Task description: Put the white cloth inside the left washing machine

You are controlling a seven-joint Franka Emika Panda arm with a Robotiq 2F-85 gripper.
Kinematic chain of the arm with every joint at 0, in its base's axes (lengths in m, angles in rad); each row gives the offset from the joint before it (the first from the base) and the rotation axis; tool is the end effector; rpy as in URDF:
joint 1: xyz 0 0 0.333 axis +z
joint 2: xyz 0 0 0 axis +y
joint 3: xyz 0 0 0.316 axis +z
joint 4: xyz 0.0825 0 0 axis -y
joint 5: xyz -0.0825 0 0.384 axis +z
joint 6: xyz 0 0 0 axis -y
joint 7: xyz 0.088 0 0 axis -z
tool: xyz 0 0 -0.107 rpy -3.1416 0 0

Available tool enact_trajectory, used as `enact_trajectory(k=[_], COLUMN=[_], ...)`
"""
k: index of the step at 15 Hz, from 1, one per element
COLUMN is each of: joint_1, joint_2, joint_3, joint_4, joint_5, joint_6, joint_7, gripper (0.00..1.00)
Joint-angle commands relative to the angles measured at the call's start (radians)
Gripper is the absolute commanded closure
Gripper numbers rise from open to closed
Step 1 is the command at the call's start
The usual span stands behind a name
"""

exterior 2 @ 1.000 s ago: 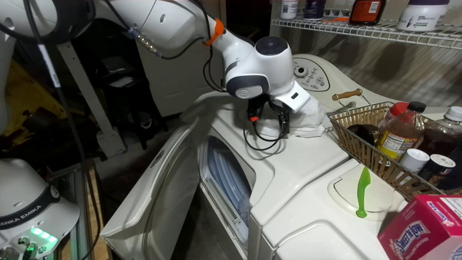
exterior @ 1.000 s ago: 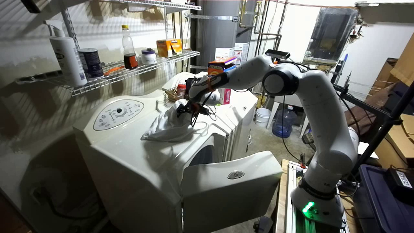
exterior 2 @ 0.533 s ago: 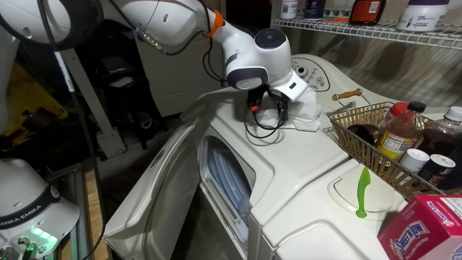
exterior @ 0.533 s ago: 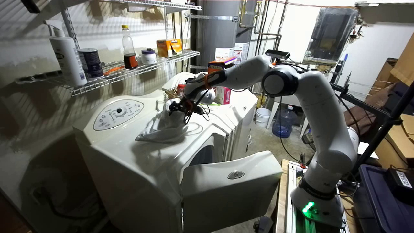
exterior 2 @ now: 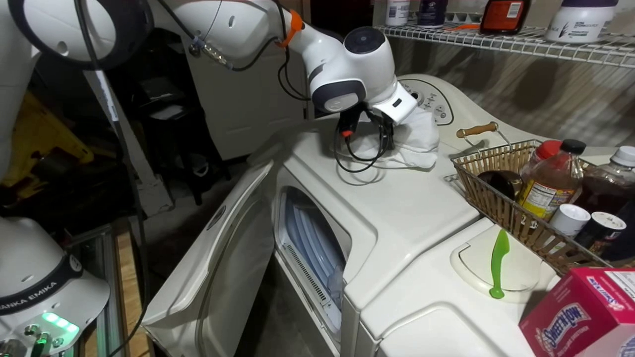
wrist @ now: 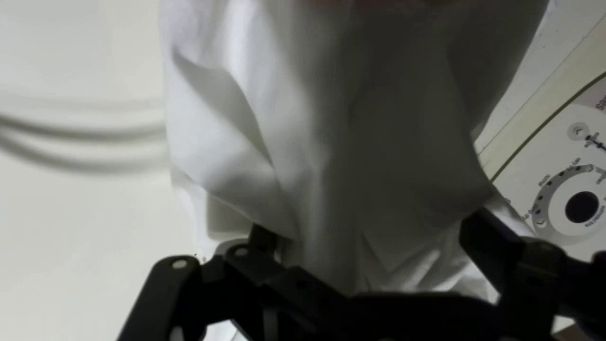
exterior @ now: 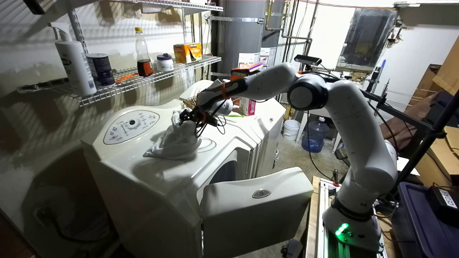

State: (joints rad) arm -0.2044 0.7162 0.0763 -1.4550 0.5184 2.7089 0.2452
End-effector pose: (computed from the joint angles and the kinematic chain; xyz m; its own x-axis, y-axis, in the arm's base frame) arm 0.7503 -0.1277 0.3179 0.5951 -0.7568 0.2704 -0.5615 -0.6323 -0.5338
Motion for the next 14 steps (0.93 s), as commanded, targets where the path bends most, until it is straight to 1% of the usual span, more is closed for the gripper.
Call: enact_trajectory(k=[1, 3, 4, 6, 7, 8, 10, 12, 14], joint_1=[0.116, 0.190, 0.240, 0.302, 0.322, 0.333, 0.342, 0.323, 0.315], joint_2=[0.045, 0.072, 0.088, 0.129, 0.148, 0.166, 0.200, 0.244, 0.293], joint_3=[-0.128, -0.223, -0.288, -0.364, -0.386, -0.395, -0.391, -0.348, -0.331], joint_4=[0.077, 0.115, 0.141, 0.217, 0.260, 0.302, 0.392, 0.482, 0.559], joint_5=[-0.093, -0.177, -0.243, -0.350, -0.401, -0.443, -0.510, -0.542, -0.574], joint_6=[-0.008, -0.034, -0.069, -0.139, -0.180, -0.216, -0.290, -0.374, -0.442], joint_7=[0.209, 0.336, 0.411, 0.506, 0.537, 0.557, 0.570, 0.521, 0.492], gripper=[0.00, 0.00, 0.00, 0.00, 0.00, 0.00, 0.00, 0.00, 0.00])
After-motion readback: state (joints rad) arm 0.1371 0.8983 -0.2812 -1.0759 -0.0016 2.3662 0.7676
